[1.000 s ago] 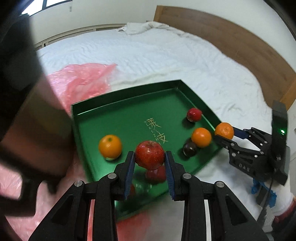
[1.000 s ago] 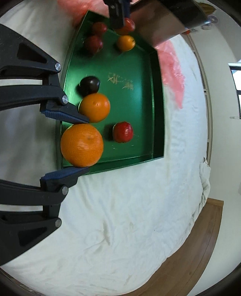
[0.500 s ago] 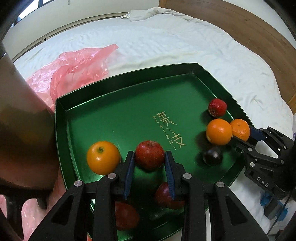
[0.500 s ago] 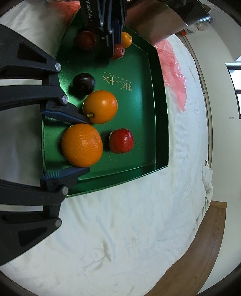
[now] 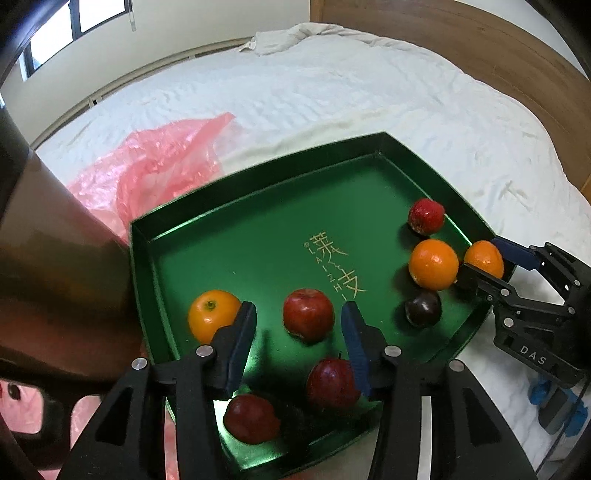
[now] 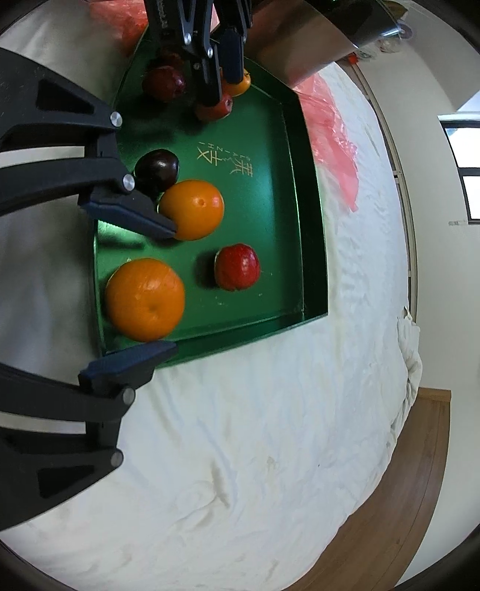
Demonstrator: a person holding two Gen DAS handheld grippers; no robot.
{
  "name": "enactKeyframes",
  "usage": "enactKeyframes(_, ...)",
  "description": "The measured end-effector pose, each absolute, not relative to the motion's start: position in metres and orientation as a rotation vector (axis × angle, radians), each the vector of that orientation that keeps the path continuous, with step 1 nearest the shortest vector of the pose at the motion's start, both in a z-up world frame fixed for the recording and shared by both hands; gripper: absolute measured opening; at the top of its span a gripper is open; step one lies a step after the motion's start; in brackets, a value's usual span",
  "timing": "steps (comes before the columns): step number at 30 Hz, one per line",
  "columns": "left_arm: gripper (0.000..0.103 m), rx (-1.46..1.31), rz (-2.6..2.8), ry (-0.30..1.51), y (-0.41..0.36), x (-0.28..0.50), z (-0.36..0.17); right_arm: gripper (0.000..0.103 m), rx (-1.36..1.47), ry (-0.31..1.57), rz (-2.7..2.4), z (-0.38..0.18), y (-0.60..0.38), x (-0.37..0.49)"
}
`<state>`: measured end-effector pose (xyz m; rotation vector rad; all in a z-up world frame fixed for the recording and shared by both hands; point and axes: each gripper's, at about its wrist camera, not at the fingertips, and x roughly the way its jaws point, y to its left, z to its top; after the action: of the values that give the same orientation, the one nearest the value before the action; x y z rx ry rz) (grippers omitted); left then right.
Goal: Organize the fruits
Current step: 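Open both tools to release the apple and orange in the tray, then withdraw both tools from the tray back over the last orange and plum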
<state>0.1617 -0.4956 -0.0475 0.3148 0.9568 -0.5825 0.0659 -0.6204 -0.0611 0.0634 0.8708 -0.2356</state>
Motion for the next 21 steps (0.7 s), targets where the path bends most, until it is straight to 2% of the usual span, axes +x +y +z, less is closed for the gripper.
enactKeyframes(11,0.051,0.317,-0.588,0.895,-0.47,0.125,-0.016,0.103,0.112,0.828,-0.281,-0.038,-0.619,0.035)
enactKeyframes(21,0.059,0.274,-0.549,0.851,-0.427,0.087,0.013,0.103,0.101,0.776,-0.262,-0.007,-0.576,0.003)
